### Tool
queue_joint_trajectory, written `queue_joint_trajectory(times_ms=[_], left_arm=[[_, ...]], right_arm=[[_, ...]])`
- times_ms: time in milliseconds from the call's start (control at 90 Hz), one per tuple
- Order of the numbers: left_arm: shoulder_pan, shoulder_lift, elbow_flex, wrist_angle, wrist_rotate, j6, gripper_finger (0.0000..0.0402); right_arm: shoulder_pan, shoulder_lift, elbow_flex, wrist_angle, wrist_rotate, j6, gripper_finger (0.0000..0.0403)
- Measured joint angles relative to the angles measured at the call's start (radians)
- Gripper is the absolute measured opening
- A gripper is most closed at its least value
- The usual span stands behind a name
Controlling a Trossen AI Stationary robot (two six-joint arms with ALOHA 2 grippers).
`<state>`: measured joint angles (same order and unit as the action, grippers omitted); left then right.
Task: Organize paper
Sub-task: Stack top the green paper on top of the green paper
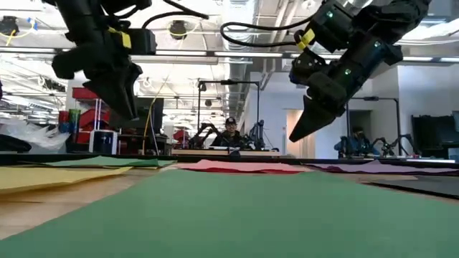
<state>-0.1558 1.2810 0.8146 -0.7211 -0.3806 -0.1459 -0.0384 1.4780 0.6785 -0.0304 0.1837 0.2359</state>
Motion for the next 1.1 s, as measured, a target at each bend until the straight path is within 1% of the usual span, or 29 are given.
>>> queue_joint_trajectory(times_ms=[89, 189, 378, 600, 844, 933, 1022, 1100], left_arm=[[0.007, 0.018, 0.000, 0.012, -0.009, 0.009, 0.0134], [0.022, 0.042, 0.000, 0.020, -0.010, 0.005, 0.0141], [0.063, 0.123, -0.001, 0.044, -0.011, 0.014, 0.0138], [0.104, 0.209, -0.001, 0.145, 0.018, 0.032, 0.0137], [0.158, 0.301, -0.001, 0.157, 0.009, 0.042, 0.0136], [0.170, 0.328, -0.001, 0.160, -0.011, 0.045, 0.0136], [0.177, 0.340, 0.001, 0.166, -0.028, 0.045, 0.0129], [0.185, 0.341, 0.001, 0.170, -0.032, 0.045, 0.0107]], right_arm=[[-0.004, 0.000, 0.000, 0.000, 0.001, 0.001, 0.0000], [-0.004, 0.000, 0.000, 0.002, 0.002, 0.001, 0.0000], [-0.004, 0.000, 0.000, 0.003, 0.002, 0.001, 0.0000], [-0.004, 0.000, 0.000, 0.001, 0.002, -0.006, 0.0000], [-0.004, 0.000, 0.000, -0.001, 0.002, -0.007, 0.0000], [-0.004, 0.000, 0.000, 0.000, 0.002, -0.008, 0.0000], [-0.004, 0.000, 0.000, 0.000, 0.002, -0.009, 0.0000], [-0.004, 0.000, 0.000, -0.001, 0.002, -0.008, 0.0000]])
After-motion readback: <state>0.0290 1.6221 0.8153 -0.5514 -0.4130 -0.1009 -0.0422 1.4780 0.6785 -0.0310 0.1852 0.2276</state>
